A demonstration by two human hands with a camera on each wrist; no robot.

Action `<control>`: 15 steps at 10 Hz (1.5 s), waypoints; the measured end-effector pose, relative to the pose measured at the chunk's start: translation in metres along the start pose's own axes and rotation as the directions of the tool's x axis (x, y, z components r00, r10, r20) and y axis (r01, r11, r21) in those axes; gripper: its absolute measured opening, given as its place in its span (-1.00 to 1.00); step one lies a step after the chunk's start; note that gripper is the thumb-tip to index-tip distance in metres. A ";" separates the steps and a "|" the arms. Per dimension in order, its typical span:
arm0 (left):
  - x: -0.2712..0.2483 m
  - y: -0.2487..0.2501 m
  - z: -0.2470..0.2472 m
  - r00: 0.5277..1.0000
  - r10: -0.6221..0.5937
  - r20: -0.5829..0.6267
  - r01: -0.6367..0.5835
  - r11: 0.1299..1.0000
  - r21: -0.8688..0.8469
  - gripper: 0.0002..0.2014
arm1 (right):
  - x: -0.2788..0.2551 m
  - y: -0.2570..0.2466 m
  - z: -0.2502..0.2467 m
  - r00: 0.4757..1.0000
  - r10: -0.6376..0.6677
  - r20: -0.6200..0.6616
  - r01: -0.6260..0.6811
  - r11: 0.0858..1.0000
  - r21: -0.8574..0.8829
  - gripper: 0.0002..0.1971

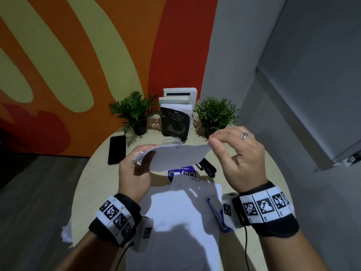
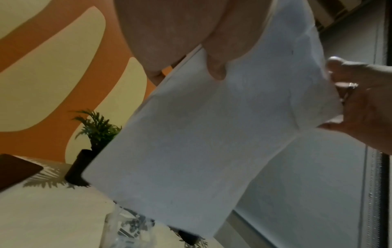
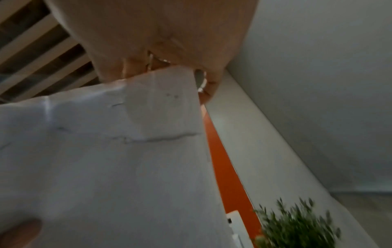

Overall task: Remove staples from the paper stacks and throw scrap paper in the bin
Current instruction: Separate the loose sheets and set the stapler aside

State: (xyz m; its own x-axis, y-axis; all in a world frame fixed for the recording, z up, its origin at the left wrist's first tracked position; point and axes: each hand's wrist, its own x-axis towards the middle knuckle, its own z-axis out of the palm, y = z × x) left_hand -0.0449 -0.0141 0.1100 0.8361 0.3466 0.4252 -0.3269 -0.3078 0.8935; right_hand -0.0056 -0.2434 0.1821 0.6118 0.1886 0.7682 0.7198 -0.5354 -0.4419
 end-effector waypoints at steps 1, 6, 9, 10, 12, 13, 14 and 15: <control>-0.011 0.010 -0.016 0.999 0.032 -0.019 -0.034 0.997 -0.070 -0.69 | -0.014 0.016 0.002 0.885 0.465 -0.007 -0.452 0.865 0.219 -0.57; -0.050 -0.026 -0.154 0.830 -0.555 -0.056 0.551 0.831 -0.074 -0.28 | -0.080 -0.032 0.118 0.348 0.404 0.846 -0.922 -0.017 0.387 -0.49; -0.070 -0.160 -0.317 0.526 -0.840 -0.133 0.819 0.542 -0.188 -0.40 | -0.081 -0.129 0.300 0.392 0.366 0.844 -0.906 0.309 0.288 -0.48; -0.061 -0.214 -0.386 0.474 -0.870 -0.137 0.837 0.493 -0.239 -0.76 | -0.079 -0.172 0.371 0.362 0.368 0.857 -0.907 0.351 0.232 -0.50; -0.023 -0.255 -0.492 0.381 -0.912 -0.150 0.923 0.384 0.007 -0.53 | -0.088 -0.234 0.487 0.275 0.459 0.845 -0.910 0.407 0.075 -0.47; -0.020 -0.289 -0.514 0.381 -0.902 -0.205 0.924 0.365 0.111 -0.63 | -0.121 -0.238 0.531 0.140 0.594 0.792 -0.909 0.394 -0.135 -0.46; -0.024 -0.330 -0.506 0.407 -0.885 -0.227 0.908 0.363 0.211 -0.68 | -0.163 -0.237 0.562 0.007 0.670 0.742 -0.875 0.363 -0.320 -0.45; -0.036 -0.380 -0.492 0.293 -0.949 -0.118 0.921 0.247 0.301 -0.71 | -0.209 -0.228 0.594 -0.144 0.758 0.636 -0.868 0.211 -0.448 -0.37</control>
State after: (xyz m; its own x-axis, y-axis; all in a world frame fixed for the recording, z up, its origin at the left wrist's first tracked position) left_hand -0.1679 0.5260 -0.1739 0.5032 0.4984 -0.7060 0.8219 -0.0236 0.5691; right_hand -0.1027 0.3277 -0.1527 0.6660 0.0907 -0.7404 -0.5263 -0.6462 -0.5527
